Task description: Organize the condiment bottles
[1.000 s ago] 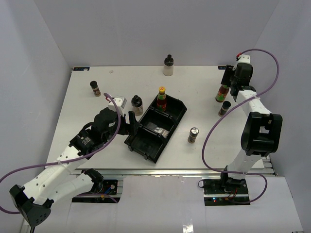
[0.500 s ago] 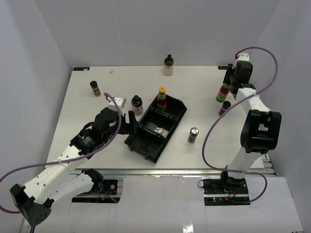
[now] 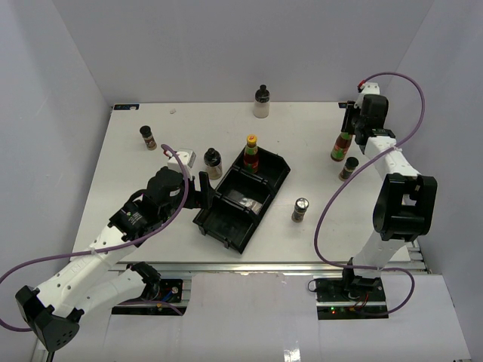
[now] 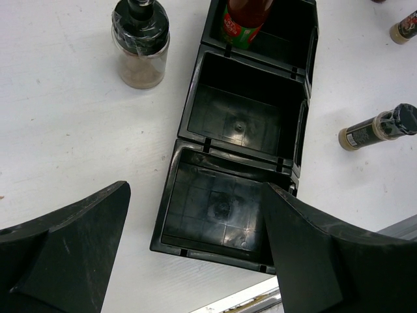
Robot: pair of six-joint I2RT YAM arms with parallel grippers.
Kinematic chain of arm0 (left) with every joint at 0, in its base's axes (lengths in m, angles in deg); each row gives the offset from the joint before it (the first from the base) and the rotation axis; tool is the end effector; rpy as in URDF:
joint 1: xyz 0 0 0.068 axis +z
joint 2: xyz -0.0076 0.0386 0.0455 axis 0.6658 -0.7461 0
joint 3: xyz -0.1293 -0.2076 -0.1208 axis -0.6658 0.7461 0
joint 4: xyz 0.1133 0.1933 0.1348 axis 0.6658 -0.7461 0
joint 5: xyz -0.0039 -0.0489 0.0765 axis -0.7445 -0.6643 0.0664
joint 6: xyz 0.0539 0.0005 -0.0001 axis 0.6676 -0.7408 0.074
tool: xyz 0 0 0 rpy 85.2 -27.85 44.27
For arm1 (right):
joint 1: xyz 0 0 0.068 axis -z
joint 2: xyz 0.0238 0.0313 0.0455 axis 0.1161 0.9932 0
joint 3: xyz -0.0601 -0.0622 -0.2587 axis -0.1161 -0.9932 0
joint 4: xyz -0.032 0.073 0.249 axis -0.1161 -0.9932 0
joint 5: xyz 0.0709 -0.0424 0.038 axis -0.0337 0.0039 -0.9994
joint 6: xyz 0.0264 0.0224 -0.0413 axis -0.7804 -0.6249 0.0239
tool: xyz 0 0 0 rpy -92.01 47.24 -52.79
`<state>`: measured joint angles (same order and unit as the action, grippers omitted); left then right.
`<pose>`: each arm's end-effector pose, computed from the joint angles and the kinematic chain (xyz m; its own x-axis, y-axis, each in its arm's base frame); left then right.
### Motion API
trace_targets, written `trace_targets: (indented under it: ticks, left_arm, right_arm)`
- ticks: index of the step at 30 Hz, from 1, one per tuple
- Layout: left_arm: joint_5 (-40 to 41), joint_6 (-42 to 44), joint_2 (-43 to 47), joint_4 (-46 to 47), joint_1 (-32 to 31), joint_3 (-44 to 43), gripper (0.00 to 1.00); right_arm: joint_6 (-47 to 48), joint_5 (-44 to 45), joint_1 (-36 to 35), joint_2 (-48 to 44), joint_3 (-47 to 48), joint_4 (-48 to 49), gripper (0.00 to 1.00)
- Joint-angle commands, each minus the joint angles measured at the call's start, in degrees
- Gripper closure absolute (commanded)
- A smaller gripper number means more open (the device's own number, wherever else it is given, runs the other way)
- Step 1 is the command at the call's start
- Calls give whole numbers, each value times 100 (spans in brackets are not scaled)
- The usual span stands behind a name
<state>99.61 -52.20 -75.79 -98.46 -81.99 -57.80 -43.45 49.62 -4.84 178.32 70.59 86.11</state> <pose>0.1455 -0.1121 0.3190 -0.5243 -0.0007 -0.8515 0.3053 0.9334 -0.1887 0.4144 -0.0159 0.2924 -0.4007 0.0010 -0.9162 0.0956 0.9946 -0.0407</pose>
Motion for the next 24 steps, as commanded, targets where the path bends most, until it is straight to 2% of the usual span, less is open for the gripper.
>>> trace_targets:
  ticks: [1, 13, 19, 24]
  left_arm:
    - [100, -13, 75, 48, 0, 77, 7]
    - [178, -56, 48, 40, 0, 94, 7]
    - [196, -73, 22, 23, 0, 94, 7]
    - [218, -109, 17, 27, 0, 94, 7]
  right_arm:
    - [222, -121, -303, -435, 172, 223, 92]
    - [371, -121, -1059, -975, 251, 223, 92]
    - [304, -407, -1348, -1439, 216, 171, 92]
    - [38, -1104, -1552, -1848, 89, 270, 92]
